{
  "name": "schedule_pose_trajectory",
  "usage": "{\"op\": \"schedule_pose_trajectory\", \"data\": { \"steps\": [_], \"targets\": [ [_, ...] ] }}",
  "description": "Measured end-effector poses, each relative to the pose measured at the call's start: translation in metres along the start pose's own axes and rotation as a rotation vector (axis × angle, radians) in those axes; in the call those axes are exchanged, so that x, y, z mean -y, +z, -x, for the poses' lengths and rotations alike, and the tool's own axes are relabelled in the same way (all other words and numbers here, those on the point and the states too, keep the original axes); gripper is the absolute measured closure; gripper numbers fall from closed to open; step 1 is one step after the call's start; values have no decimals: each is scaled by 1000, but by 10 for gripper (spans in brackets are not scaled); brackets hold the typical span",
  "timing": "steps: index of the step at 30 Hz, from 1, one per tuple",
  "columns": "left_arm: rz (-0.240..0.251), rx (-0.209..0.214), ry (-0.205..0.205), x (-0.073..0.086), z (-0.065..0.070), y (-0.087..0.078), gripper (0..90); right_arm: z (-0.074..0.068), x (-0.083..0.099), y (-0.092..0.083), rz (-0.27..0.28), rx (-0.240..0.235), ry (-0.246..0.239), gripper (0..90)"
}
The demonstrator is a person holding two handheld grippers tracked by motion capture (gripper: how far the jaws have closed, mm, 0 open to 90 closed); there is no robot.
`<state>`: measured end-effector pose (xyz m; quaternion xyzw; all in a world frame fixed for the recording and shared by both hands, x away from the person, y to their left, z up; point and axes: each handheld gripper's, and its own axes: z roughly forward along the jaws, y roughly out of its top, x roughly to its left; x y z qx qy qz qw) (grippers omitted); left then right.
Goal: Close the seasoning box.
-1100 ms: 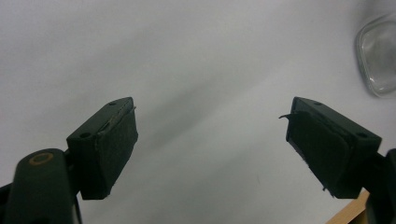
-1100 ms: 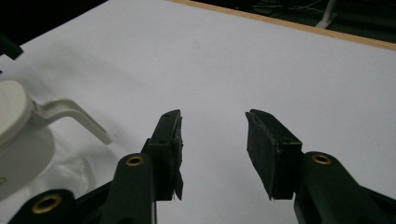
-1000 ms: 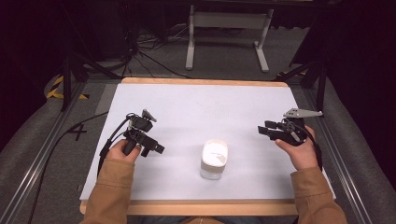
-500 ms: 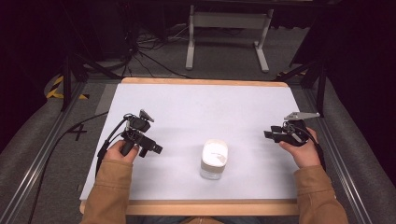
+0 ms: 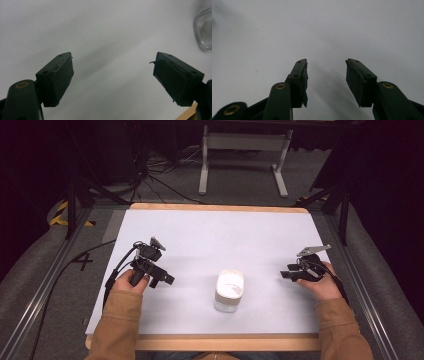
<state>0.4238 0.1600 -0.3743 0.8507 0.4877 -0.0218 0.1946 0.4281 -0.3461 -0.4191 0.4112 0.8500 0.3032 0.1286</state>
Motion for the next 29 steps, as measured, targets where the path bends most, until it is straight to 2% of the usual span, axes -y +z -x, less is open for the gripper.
{"op": "schedule_pose_trajectory", "data": {
  "steps": [3, 8, 29],
  "targets": [
    [1, 5, 0, 0, 1, 0, 167, -3, 1, 5, -21, -17, -22, 518],
    [1, 6, 0, 0, 1, 0, 167, -7, 1, 8, -22, -23, -43, 501],
    [-1, 5, 5, 0, 1, -1, 167, -9, -1, 8, -14, -38, -51, 501]
  ]
}}
